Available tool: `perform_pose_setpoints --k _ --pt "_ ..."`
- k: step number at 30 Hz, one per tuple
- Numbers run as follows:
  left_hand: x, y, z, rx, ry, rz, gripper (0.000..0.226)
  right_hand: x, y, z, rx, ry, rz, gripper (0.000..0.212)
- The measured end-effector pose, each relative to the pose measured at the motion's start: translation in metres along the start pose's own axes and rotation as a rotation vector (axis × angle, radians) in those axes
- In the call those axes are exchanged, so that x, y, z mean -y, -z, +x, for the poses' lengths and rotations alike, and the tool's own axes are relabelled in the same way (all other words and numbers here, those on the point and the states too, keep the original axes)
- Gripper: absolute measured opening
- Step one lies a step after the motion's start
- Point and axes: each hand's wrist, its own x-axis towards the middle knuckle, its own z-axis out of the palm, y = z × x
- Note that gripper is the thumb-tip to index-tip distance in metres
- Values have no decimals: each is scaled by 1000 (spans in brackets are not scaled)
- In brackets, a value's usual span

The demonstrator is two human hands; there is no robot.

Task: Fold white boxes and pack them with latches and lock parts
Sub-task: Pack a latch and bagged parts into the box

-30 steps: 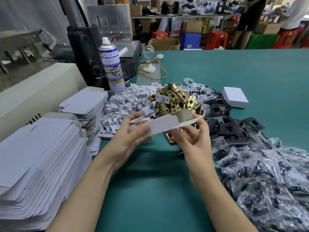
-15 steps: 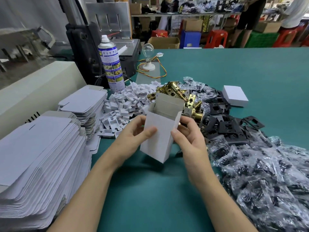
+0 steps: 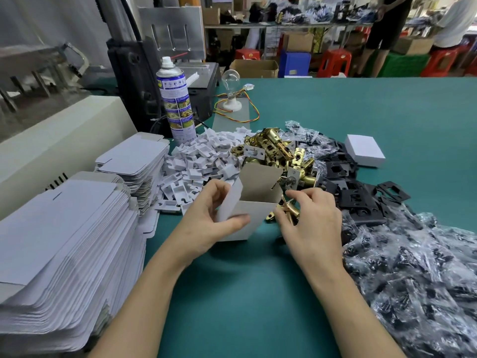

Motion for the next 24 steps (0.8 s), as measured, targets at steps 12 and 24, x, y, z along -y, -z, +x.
perform_pose_setpoints --k 12,24 --pt "5 -18 13 50 91 -75 42 13 0 29 176 -69 -239 36" --pt "13 -20 -5 61 -4 -80 58 34 67 15 -321 -60 445 21"
